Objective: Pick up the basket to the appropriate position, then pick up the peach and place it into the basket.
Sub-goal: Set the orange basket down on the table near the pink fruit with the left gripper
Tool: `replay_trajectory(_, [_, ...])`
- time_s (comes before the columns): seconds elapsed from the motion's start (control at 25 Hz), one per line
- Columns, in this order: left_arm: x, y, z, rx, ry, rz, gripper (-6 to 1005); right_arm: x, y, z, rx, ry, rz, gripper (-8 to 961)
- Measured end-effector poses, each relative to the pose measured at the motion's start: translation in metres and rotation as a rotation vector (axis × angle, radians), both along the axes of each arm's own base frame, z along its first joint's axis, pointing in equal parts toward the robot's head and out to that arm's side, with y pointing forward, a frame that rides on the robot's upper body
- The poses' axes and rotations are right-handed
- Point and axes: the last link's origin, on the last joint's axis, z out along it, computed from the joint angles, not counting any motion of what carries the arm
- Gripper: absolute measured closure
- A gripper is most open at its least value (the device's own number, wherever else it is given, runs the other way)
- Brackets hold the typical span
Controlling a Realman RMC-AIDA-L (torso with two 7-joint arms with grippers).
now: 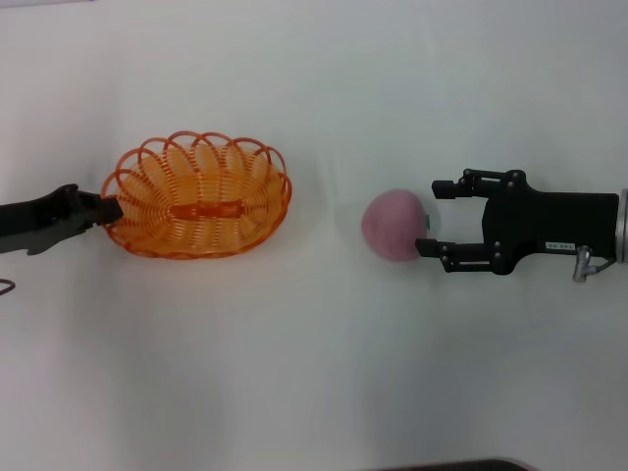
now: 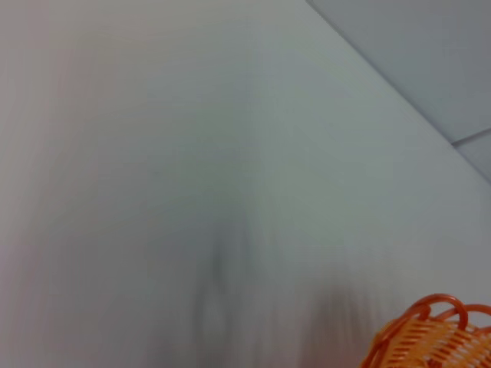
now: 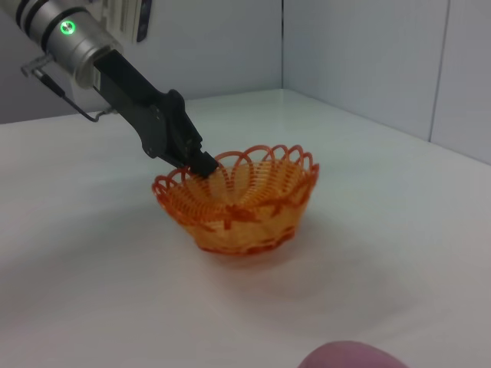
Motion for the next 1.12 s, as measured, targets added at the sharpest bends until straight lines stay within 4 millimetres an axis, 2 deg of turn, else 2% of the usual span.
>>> replay_trajectory(0.2, [0.0,0.003,-0.008,0.022,0.024,-0.001,944,0.0,0.001,0.0,0.003,-0.003,-0.003,142])
replay_trajectory(0.76, [-0.005,0.003,-0.012,0.059,0.012,0.025,944,0.001,0.0,-0.001,0.003,-0.003,-0.006,141])
replay_trajectory(1.12, [-0.001,0.003,-0.015,0.039,0.014,0.008,944,0.001,0.001,-0.001,0.004,-0.005,-0.005,141])
